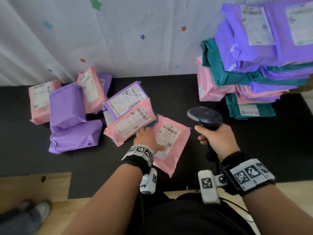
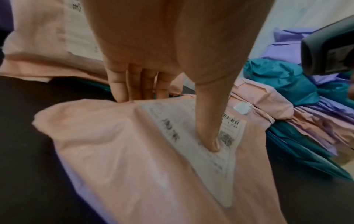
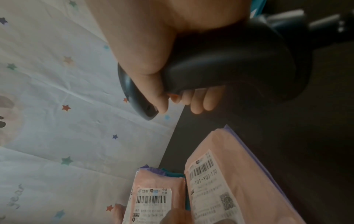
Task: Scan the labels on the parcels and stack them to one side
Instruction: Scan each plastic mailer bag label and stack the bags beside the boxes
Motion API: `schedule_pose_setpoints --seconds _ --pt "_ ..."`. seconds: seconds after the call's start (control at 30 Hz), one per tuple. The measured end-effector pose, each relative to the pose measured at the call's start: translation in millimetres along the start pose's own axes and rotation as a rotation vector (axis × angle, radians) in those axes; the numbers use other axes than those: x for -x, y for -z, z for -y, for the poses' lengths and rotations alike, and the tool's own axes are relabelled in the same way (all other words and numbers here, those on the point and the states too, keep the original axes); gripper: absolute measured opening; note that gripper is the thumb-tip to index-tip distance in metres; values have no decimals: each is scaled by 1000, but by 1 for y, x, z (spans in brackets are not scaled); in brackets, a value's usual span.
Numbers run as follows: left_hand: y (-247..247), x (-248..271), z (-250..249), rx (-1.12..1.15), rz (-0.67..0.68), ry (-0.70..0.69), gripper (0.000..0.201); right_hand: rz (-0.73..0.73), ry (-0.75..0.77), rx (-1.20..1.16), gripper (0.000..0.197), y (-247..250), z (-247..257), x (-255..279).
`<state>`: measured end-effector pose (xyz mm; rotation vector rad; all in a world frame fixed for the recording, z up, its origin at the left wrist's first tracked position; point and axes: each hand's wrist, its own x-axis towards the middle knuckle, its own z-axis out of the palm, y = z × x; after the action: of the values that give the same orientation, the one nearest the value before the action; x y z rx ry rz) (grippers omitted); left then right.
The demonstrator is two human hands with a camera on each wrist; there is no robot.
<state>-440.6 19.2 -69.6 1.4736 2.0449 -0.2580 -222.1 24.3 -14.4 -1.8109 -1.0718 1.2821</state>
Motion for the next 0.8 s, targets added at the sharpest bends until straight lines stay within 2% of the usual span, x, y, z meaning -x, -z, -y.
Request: schedule_pose_setpoints --seconds 0.07,0.17,0.23,0.3,0.4,0.5,0.6,0.7,0.8 --pt "-1 3 3 73 -26 -41 104 -34 -13 -17 19 -2 -5 8" --pt "2 8 3 333 -34 -129 69 -98 -24 -46 23 -4 -12 19" --pt "8 14 0 424 -70 -183 54 -130 -38 -61 29 -1 -16 25" --pt "18 18 -6 553 -88 -213 55 -151 -41 -90 34 4 -16 28" --pt "38 20 -21 803 -51 -224 66 -161 -24 -155 39 14 -11 27" --pt "57 22 -40 1005 -10 -196 59 -110 24 -190 28 18 -2 25" --pt "67 29 -54 1186 86 -166 50 -94 115 -148 23 19 10 26" --pt "72 35 -59 1394 212 -159 54 -101 172 -128 21 25 19 22" --pt "76 38 -60 1511 266 -166 64 -102 187 -140 26 31 24 17"
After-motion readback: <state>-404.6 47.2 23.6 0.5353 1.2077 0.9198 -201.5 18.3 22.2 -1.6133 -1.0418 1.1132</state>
